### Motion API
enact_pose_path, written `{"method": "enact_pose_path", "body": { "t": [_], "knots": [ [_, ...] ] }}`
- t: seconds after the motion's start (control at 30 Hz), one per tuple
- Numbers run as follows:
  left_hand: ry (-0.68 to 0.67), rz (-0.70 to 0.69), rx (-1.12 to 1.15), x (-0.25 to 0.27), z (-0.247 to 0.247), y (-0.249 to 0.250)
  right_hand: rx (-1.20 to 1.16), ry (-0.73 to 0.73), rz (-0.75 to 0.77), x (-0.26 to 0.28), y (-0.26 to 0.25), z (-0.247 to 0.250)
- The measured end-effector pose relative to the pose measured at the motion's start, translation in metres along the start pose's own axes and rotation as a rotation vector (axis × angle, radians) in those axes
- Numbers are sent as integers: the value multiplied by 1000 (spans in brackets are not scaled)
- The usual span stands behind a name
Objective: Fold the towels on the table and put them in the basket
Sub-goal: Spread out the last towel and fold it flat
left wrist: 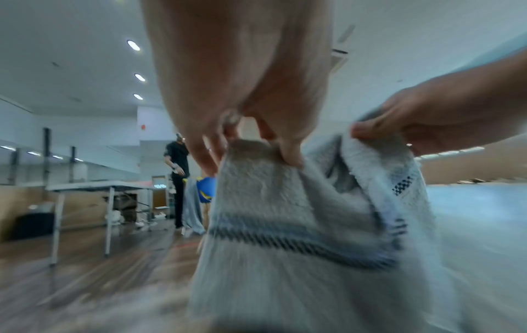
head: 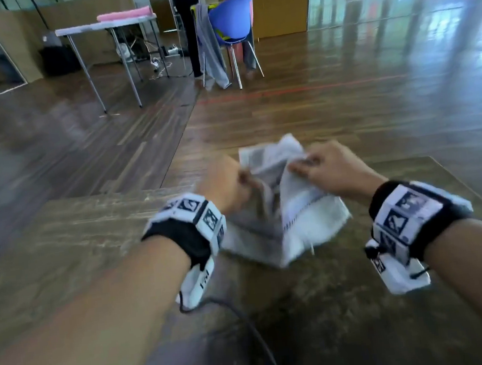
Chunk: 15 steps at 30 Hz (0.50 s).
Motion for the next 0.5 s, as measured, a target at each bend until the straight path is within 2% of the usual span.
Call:
{"method": "enact_pose_path", "body": {
  "t": [0.07, 0.13, 0.23, 0.3, 0.5],
  "knots": [
    [236, 67, -40, -26, 23, -17, -42, 149, 14, -29, 3, 23],
    [369, 146, -19, -45, 37, -35, -17, 209, -8, -48, 11, 45],
    [425, 205, 25, -58, 46, -56, 30, 279, -56, -60, 26, 76],
    [459, 227, 96, -60, 47, -60, -3, 261, -77, -62, 33, 86],
    [566, 285, 315, -60, 39, -41, -65, 266, -168, -73, 44, 79]
  ]
}}
Point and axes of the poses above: each hand's wrist, its own x-axis away from the middle knuckle, its own z-axis out of the back of the hand, y = z × x, the point moved 1 cm from there along -x, towards the middle knuckle, and after that the axes turned 10 degrees about -x, right-handed, at the moved point
